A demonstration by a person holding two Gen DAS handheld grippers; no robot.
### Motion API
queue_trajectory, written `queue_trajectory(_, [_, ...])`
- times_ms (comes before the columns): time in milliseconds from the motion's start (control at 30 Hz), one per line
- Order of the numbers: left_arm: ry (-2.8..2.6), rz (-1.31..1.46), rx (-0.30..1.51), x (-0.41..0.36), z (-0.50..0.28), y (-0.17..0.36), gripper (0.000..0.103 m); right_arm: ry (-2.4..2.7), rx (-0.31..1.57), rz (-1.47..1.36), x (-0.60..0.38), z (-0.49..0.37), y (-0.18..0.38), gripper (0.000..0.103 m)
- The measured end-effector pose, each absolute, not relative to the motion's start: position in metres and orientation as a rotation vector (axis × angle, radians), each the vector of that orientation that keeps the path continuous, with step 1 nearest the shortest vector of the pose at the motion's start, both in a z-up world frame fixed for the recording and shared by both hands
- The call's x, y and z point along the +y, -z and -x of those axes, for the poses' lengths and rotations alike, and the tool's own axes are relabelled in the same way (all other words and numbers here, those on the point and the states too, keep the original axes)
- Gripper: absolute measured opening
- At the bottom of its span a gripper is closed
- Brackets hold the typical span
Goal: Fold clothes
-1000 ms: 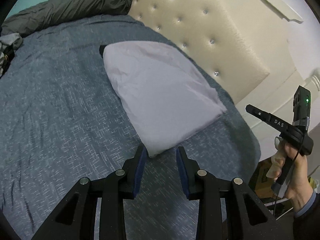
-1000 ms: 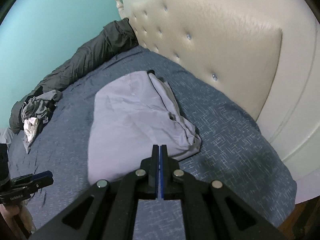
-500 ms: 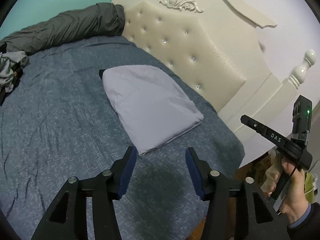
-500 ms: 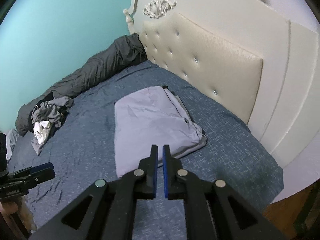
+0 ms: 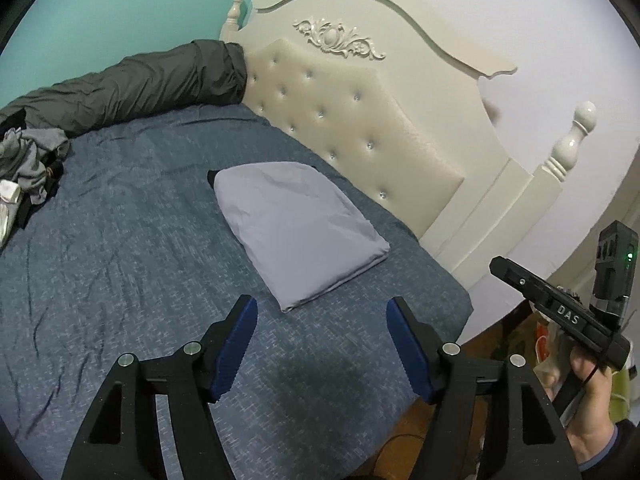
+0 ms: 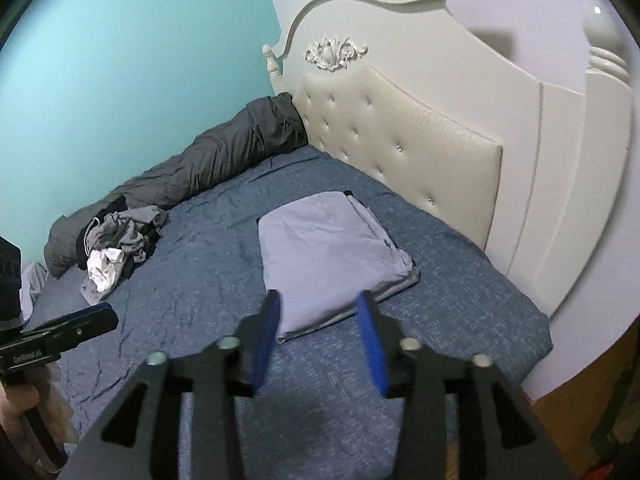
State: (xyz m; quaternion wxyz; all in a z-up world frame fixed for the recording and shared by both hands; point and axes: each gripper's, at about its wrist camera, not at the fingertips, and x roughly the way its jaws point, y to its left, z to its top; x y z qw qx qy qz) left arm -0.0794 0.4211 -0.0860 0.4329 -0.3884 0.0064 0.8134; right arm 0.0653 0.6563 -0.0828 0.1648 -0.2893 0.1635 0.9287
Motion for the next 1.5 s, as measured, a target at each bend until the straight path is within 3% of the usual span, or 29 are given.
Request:
queue_trajectory(567, [-2.068, 0.892, 0.080, 0.386, 0.046, 0.070, 0.072, -2.580, 0.442, 0.738, 0.609, -0.117, 0.060, 0.076])
queue_trajectory(633, [-2.072, 0.882, 0.089, 0.384, 0.042, 0.068, 0.078, -2.578, 0.440, 0.739, 0.604, -0.123, 0.060, 0.079])
queue_trajectory(667, [-2.074, 0.875, 0.093, 0.382, 0.040, 0.067, 0.090, -2.577, 0.439, 0.739, 0.601, -0.125, 0.060, 0.079])
queue_trajectory(700, [-2.078, 0.863, 0.094, 0.380, 0.037, 0.065, 0.094, -2.575, 0.436, 0.738, 0.597, -0.128, 0.060, 0.080])
queue_trajectory(833, [-2.074, 0.840, 0.099, 0.375, 0.027, 0.061, 0.094, -2.568, 0.423, 0.732, 0.586, -0.137, 0.060, 0.084])
queue_trajectory(1500, [-2.064, 0.796, 0.128, 0.349, -0.002, 0.058, 0.100, -2.556, 0.439, 0.711, 0.550, -0.173, 0.067, 0.087])
